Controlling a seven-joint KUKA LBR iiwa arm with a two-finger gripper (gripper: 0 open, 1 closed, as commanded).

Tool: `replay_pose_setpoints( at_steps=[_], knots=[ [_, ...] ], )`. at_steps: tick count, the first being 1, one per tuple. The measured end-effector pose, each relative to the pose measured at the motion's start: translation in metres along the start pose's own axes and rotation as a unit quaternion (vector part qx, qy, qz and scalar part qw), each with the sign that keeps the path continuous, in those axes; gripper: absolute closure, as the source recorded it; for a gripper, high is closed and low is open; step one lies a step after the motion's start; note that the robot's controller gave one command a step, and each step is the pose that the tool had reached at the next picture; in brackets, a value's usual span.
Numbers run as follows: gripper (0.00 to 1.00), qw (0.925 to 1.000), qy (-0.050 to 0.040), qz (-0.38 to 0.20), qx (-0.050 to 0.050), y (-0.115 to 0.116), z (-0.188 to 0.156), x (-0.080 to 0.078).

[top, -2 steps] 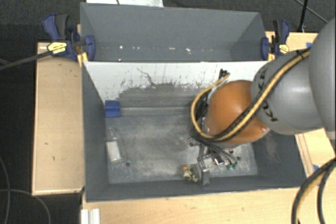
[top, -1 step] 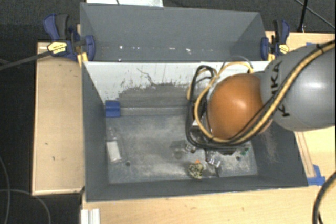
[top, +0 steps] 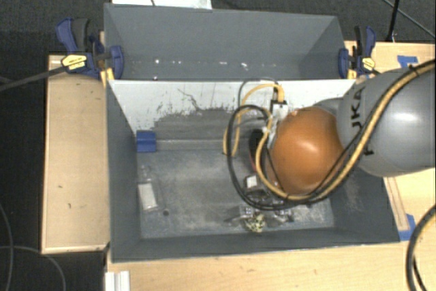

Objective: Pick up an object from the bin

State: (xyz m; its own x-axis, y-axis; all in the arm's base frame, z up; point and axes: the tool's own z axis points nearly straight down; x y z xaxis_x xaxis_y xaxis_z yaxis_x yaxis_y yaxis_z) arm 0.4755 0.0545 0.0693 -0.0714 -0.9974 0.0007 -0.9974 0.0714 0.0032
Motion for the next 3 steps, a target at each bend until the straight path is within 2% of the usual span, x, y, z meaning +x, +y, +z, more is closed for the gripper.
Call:
replay_pose_setpoints(
  at_steps=[1, 2, 3],
  knots=[
    [0.00, 1.0000, 0.0001, 0.005, -0.001, 0.000, 0.000, 0.000],
    [1.00, 1.0000, 0.0002, 0.006, -0.001, 0.000, -0.001, -0.001],
    [1.00, 0.9999, -0.0015, 0.010, 0.004, -0.001, -0.058, -0.001]
  ],
)
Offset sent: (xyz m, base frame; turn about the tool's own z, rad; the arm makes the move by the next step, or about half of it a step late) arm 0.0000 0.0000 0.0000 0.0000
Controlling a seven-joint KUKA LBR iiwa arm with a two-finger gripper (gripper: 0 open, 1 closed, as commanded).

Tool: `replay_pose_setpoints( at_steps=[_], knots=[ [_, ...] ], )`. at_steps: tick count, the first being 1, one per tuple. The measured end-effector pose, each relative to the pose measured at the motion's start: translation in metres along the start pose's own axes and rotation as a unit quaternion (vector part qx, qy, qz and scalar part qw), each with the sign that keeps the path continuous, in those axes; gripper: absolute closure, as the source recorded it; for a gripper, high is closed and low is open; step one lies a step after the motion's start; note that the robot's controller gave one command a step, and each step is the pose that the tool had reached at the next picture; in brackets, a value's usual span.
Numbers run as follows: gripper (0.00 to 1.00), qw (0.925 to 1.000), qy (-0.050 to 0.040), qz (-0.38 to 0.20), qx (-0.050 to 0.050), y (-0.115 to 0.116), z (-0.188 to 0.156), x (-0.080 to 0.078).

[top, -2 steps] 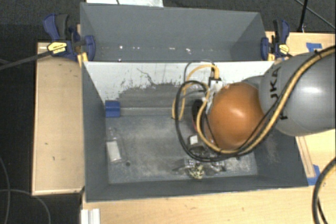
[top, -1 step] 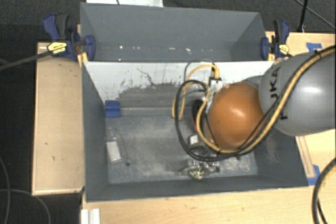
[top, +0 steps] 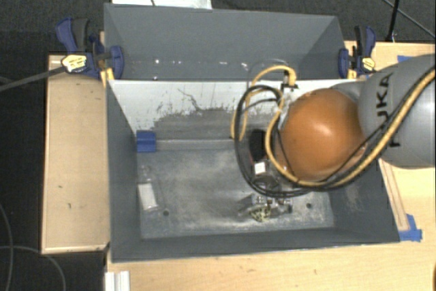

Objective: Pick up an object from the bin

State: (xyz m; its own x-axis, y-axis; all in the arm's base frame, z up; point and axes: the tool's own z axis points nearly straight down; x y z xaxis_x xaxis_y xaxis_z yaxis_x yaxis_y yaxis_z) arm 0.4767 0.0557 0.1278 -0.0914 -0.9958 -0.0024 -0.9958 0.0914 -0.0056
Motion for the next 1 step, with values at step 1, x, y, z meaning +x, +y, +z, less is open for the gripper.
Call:
replay_pose_setpoints(
  at_steps=[1],
  knots=[
    [1.00, 1.0000, 0.0000, 0.004, -0.001, -0.0010, -0.0250, -0.0006]
  ],
)
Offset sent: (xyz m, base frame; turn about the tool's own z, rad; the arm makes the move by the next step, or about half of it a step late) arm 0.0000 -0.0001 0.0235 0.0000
